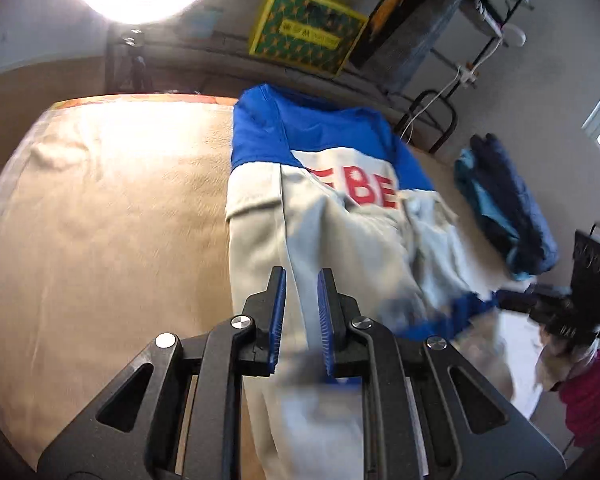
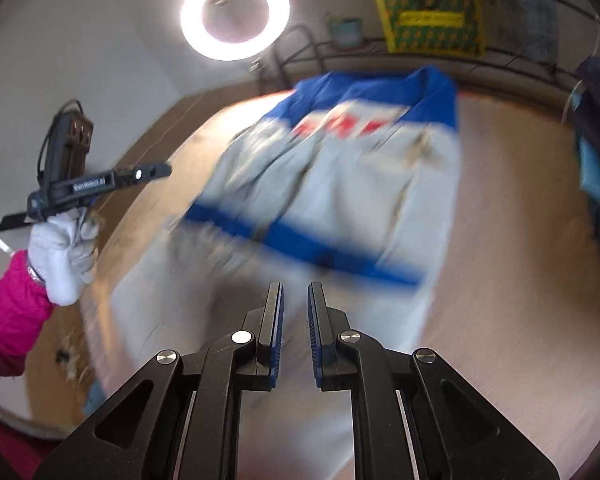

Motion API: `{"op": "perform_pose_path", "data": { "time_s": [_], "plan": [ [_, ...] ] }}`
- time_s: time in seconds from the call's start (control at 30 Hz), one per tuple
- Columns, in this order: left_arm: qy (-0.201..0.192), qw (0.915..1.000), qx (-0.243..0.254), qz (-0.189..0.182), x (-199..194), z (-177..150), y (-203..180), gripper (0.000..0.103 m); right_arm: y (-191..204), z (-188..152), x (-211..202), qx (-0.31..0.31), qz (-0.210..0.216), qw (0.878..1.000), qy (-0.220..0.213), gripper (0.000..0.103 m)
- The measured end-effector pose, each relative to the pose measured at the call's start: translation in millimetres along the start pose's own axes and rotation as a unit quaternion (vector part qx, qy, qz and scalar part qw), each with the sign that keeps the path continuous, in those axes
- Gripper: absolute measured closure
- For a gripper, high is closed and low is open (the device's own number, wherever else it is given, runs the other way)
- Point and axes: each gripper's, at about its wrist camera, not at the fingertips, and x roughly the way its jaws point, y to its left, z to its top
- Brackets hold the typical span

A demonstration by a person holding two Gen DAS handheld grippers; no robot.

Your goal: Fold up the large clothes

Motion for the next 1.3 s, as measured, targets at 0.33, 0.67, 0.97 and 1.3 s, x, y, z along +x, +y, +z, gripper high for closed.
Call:
{"op": "perform_pose_path", "data": {
  "time_s": [0.33,0.67,0.97,1.3],
  "plan": [
    [0.025,0.9953,0.087,0.034,96.1,16.5,-14.4,0.09,-49.9,63.8,77.5,0.037,-0.03,0.999,0.002,0.092],
    [0.018,0.9948,-0.002,-0.1,65.1,61.3,21.6,0.085,-61.9,78.4,65.2,0.017,0.073,0.997,0.018,0.092],
    [-0.007,0.9923,-0.099,-0.074,103.7,162.4,90.6,0.041,-130.3,132.2,61.2,0.102,0.036,0.992,-0.058,0.041],
    [0.03,0.987,-0.146,-0.061,180.6,201.8,109.9,0.04,-186.2,182.1,110.6,0.175,-0.003,0.982,-0.073,0.041]
  ]
}}
